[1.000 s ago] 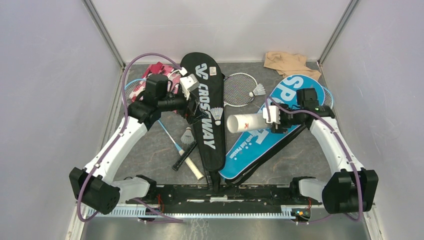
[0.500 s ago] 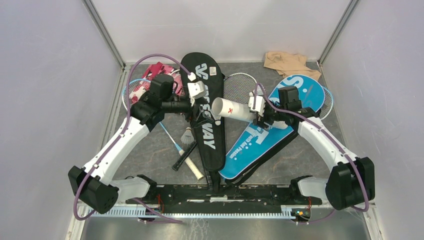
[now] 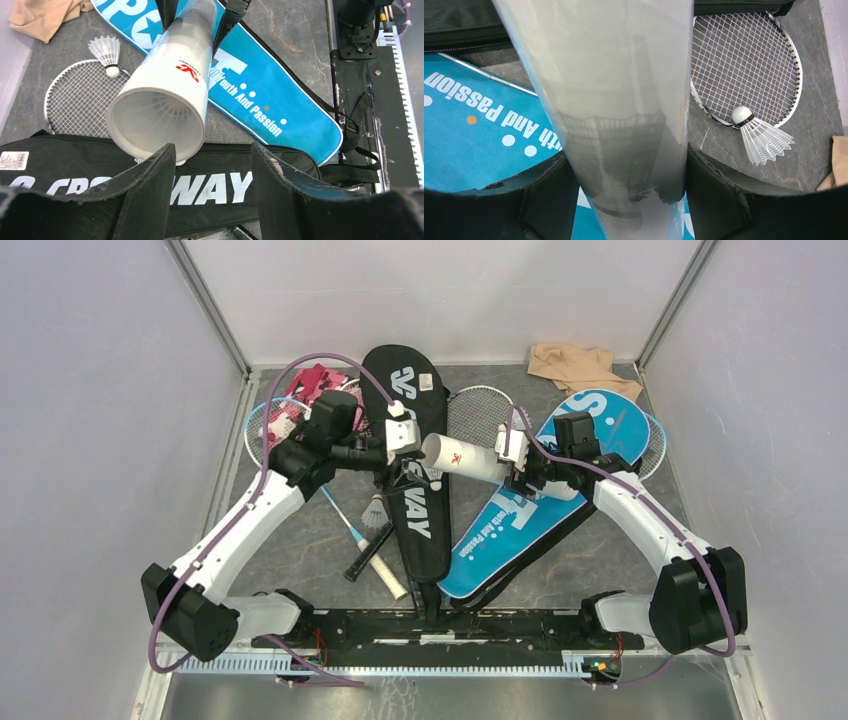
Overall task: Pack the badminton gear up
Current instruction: Open the lid of the shuttle tube.
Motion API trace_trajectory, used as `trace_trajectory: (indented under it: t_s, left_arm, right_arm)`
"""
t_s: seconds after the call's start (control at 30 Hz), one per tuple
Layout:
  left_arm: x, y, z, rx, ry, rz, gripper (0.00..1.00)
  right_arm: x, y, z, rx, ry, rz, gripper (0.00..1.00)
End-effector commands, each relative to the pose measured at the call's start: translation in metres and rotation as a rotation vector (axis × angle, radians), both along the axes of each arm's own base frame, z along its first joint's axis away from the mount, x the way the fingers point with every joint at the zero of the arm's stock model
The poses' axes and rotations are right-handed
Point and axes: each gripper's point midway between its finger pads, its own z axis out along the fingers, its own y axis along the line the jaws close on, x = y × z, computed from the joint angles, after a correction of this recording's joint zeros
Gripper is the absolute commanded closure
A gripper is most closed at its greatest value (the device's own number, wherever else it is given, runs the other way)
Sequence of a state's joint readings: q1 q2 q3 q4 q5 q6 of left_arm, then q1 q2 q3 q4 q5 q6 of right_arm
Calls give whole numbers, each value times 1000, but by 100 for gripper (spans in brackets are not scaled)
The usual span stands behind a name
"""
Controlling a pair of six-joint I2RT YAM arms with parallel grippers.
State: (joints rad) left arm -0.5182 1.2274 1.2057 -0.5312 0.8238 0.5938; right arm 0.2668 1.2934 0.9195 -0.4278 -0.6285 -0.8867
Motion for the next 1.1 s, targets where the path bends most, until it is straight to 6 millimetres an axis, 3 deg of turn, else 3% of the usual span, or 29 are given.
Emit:
trace_trajectory:
  t_s: [0.0, 0.3, 0.43, 0.57, 0.9, 1.07]
  left_arm:
    - [0, -12, 12, -14, -80, -77, 38]
    - [3, -17, 5, -24, -83, -62, 53]
    - [1, -17, -1, -17, -75, -68, 70]
    - [-6, -15, -5, -13, -70, -86, 97]
    - [-36, -4, -8, -13, -37, -149, 98]
    - [-36, 4, -4, -54, 28, -134, 98]
  right_arm:
    - [2, 8, 15, 42, -6, 11, 69]
    - [-4, 12, 15, 42, 1, 41, 69]
    - [-8, 14, 16, 50, 2, 69, 68]
    - [-12, 13, 16, 28, -33, 117, 67]
    - [-11, -8, 12, -143, -147, 213, 81]
    - [-9, -18, 13, -175, -176, 216, 85]
